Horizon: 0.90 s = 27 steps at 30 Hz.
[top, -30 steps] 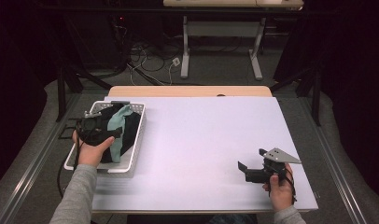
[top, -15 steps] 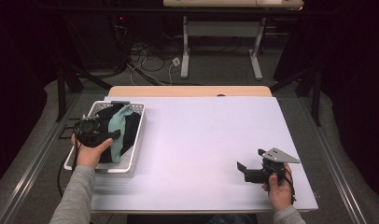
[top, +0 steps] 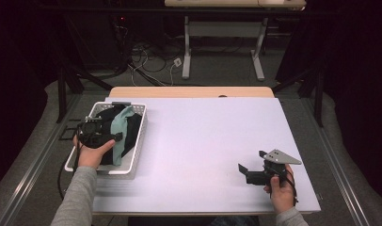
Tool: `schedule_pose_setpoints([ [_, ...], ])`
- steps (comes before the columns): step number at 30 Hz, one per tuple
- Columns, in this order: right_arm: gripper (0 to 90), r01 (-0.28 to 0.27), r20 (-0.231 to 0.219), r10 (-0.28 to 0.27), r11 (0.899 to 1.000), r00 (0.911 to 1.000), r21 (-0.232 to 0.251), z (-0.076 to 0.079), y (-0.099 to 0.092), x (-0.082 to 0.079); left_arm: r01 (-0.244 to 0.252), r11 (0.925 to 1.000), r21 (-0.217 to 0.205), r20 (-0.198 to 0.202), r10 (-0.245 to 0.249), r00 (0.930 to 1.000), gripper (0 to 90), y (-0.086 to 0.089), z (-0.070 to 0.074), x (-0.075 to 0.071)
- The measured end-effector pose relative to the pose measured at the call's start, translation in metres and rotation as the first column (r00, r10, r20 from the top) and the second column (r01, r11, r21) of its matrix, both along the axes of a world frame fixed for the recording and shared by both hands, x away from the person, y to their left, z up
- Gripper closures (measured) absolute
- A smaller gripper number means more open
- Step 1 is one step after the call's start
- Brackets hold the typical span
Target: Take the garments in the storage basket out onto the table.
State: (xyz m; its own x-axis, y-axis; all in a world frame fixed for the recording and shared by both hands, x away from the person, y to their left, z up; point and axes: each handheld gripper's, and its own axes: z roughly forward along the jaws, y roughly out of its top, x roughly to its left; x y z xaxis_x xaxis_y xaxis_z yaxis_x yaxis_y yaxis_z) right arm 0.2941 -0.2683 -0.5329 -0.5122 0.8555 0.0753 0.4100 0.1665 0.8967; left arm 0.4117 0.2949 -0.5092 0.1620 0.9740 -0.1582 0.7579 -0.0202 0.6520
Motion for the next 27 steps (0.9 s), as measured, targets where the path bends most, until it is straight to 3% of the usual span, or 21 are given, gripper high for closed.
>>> schedule_pose_setpoints([
  [13,2.0,-0.002,-0.007,0.002,1.000,1.0000,-0.005,-0.0003,-0.0003,0.0000,-0.001,0.9997,-0.026,-0.042,0.000,0.9991,0.0,0.0019,-0.0035,0.0023],
  [27,2.5,0.002,-0.014,-0.002,1.000,0.9999,-0.006,-0.0013,-0.0008,0.0008,0.019,0.9998,-0.002,-0.081,-0.019,0.9965,0.0,0.0000,-0.0076,0.0042],
])
